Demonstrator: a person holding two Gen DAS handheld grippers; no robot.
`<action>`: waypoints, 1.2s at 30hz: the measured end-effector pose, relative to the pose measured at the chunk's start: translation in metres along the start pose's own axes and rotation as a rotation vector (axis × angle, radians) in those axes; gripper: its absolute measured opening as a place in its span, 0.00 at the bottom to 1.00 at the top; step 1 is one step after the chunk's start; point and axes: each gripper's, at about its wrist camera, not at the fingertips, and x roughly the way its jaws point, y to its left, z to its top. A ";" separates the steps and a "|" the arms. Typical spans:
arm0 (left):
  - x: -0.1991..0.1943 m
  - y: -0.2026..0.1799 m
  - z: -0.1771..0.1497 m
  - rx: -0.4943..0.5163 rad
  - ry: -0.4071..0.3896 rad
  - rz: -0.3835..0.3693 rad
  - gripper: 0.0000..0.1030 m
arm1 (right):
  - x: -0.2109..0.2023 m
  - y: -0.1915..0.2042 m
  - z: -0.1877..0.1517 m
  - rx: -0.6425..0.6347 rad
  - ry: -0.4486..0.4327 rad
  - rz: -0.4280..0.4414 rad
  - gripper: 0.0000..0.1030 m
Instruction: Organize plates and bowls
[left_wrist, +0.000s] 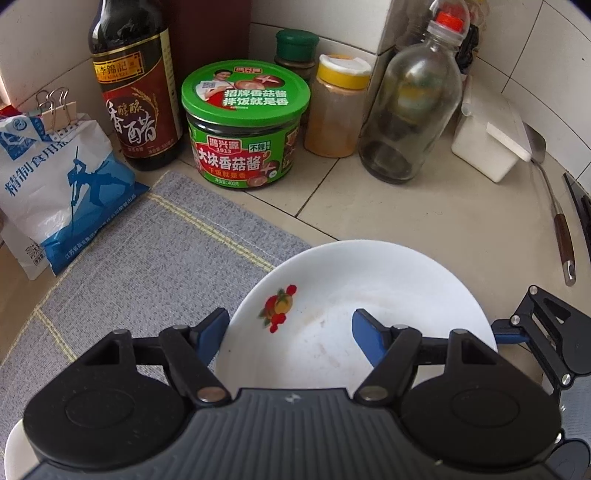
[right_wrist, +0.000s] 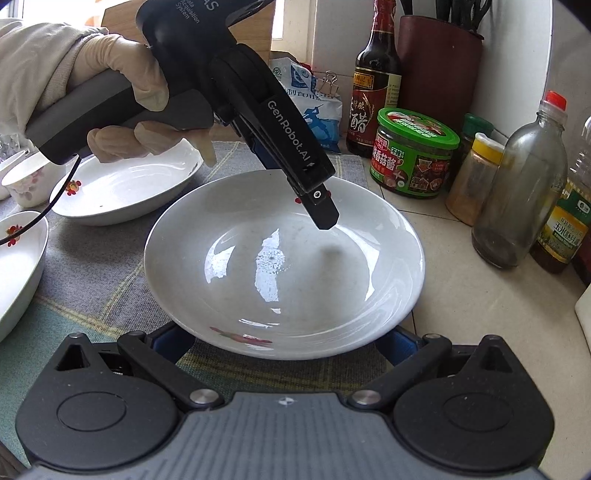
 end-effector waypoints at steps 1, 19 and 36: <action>-0.001 0.000 0.000 -0.001 -0.003 0.002 0.70 | 0.001 0.001 0.000 -0.001 -0.002 -0.002 1.00; -0.112 -0.016 -0.048 -0.059 -0.216 0.102 0.91 | -0.062 0.034 -0.026 -0.019 -0.031 -0.019 1.00; -0.195 -0.032 -0.209 -0.431 -0.300 0.323 0.91 | -0.071 0.097 -0.031 -0.102 -0.027 0.157 1.00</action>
